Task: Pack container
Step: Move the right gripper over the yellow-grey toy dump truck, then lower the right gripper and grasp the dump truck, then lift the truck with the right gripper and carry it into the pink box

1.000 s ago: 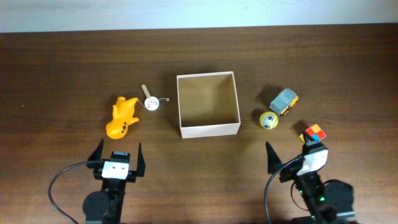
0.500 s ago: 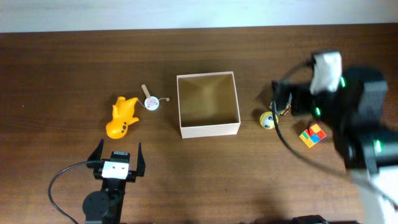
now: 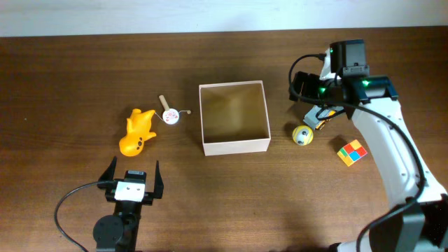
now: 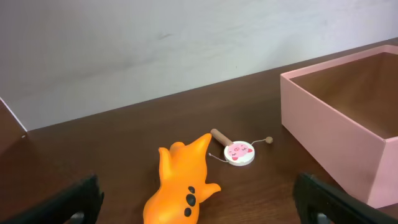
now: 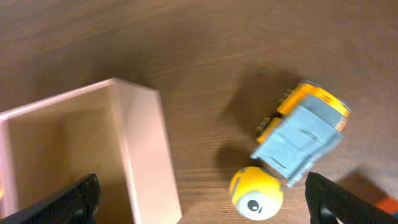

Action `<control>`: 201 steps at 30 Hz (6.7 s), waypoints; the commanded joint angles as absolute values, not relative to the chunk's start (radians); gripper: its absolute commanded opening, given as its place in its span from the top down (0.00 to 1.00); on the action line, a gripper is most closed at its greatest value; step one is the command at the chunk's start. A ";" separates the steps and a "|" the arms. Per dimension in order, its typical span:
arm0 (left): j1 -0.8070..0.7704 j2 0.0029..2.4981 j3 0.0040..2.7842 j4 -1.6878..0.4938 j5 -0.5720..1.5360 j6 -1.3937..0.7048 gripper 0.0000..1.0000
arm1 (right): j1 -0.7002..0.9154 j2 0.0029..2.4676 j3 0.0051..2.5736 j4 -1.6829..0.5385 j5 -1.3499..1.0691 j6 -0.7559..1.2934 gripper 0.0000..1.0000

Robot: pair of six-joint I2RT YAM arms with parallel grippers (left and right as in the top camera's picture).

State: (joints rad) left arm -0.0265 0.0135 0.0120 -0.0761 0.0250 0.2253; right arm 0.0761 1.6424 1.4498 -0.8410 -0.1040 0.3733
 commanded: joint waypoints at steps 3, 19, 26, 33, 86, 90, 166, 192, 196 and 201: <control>-0.022 0.006 0.009 -0.083 0.022 0.241 0.01 | 0.072 1.688 1.464 -0.860 0.129 0.658 0.01; -0.022 0.006 0.009 -0.083 0.022 0.241 0.01 | 0.072 1.877 1.462 -0.928 0.170 0.795 0.01; -0.022 0.006 0.009 -0.083 0.022 0.241 0.01 | 0.068 1.936 1.462 -0.910 0.169 0.825 0.01; -0.022 0.006 0.009 -0.083 0.022 0.241 0.01 | 0.034 1.978 1.462 -0.855 0.081 0.824 0.01; -0.022 0.006 0.009 -0.083 0.022 0.241 0.01 | -0.037 2.003 1.458 -0.836 0.140 0.258 0.32; -0.022 0.006 0.009 -0.083 0.022 0.241 0.01 | -0.037 2.003 1.458 -0.846 0.138 0.259 0.35; -0.022 0.006 0.009 -0.083 0.022 0.241 0.01 | 0.597 2.009 1.842 -0.901 0.069 0.363 0.64; -0.022 0.006 0.009 -0.083 0.022 0.241 0.01 | 0.621 2.173 1.839 -0.794 0.030 0.474 0.63; -0.022 0.006 0.009 -0.083 0.022 0.241 0.01 | 0.628 2.178 1.839 -0.778 0.030 0.473 0.63; -0.022 0.006 0.009 -0.083 0.022 0.241 0.01 | 0.629 2.181 1.839 -0.758 0.027 0.472 0.46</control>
State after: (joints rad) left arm -0.0265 0.0135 0.0120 -0.0761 0.0250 0.2253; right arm 0.6170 2.1727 1.8233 -0.7719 0.0322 0.4664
